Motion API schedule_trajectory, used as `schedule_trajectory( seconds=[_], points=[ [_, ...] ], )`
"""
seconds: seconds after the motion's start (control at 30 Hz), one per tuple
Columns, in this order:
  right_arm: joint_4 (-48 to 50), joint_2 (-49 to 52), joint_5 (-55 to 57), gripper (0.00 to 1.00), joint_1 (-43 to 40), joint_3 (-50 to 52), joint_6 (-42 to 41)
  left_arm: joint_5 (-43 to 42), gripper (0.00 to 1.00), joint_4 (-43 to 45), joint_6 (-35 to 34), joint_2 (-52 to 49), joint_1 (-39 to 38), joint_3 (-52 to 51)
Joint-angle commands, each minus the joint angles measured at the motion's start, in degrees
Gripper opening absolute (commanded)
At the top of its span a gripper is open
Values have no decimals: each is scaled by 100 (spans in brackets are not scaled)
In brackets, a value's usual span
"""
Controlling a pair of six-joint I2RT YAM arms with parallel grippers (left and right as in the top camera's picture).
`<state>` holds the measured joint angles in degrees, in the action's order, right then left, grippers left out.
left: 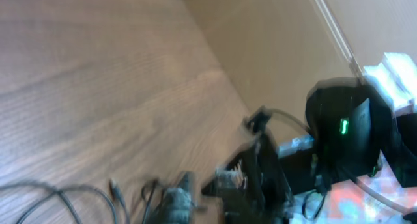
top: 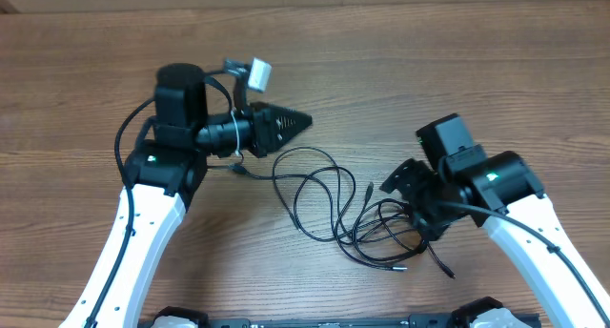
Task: Untangle cables
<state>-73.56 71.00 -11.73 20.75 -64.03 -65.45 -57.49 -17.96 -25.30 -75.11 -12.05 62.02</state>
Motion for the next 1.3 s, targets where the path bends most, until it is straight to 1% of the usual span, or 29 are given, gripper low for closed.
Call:
schedule_trajectory(
  seconds=[0.0, 0.07, 0.1, 0.13, 0.23, 0.27, 0.3, 0.33, 0.37, 0.47, 0.53, 0.57, 0.73, 0.9, 1.27],
  points=[
    [-205, -22, 284, 92, -658, -92, 481, -39, 27, -531, 1248, 79, -365, 72],
    [-389, -26, 264, 99, -1016, -173, 769, 37, 28, -671, 1445, 57, -531, 72],
    [-555, -26, 264, 100, -1320, -243, 1005, 317, 27, -796, 1462, 22, -719, 72],
    [-662, -31, 262, 100, -1528, -291, 1180, 522, 27, -863, 1462, -7, -826, 72],
    [-811, -68, 219, 100, -2059, -367, 1694, 1139, 33, -1038, 1460, -205, -1246, 72],
    [-807, -105, 151, 100, -2225, -367, 1902, 1220, 39, -1043, 1460, -299, -1375, 72],
    [-800, -129, 90, 100, -2363, -367, 2065, 1311, 48, -1036, 1460, -417, -1521, 72],
    [-798, -160, 31, 100, -2492, -367, 2199, 1399, 54, -1027, 1460, -540, -1655, 72],
    [-796, -170, -7, 100, -2583, -367, 2273, 1497, 58, -1021, 1458, -651, -1766, 72],
    [-793, -190, -103, 100, -2774, -367, 2492, 1869, 55, -973, 1434, -1075, -2087, 72],
    [-785, -190, -120, 100, -2815, -367, 2549, 2072, 56, -874, 1366, -1429, -2280, 72],
    [-782, -190, -122, 100, -2813, -367, 2549, 2065, 57, -809, 1351, -1585, -2343, 72],
    [-758, -188, -120, 100, -2813, -367, 2549, 2031, 69, -420, 1300, -2354, -2645, 72],
    [-715, -190, -120, 100, -2813, -367, 2549, 2000, 70, -179, 1287, -2992, -2975, 72],
    [-669, -188, -120, 100, -2813, -367, 2549, 2068, 69, 2, 1285, -3261, -3073, 72]
  ],
)
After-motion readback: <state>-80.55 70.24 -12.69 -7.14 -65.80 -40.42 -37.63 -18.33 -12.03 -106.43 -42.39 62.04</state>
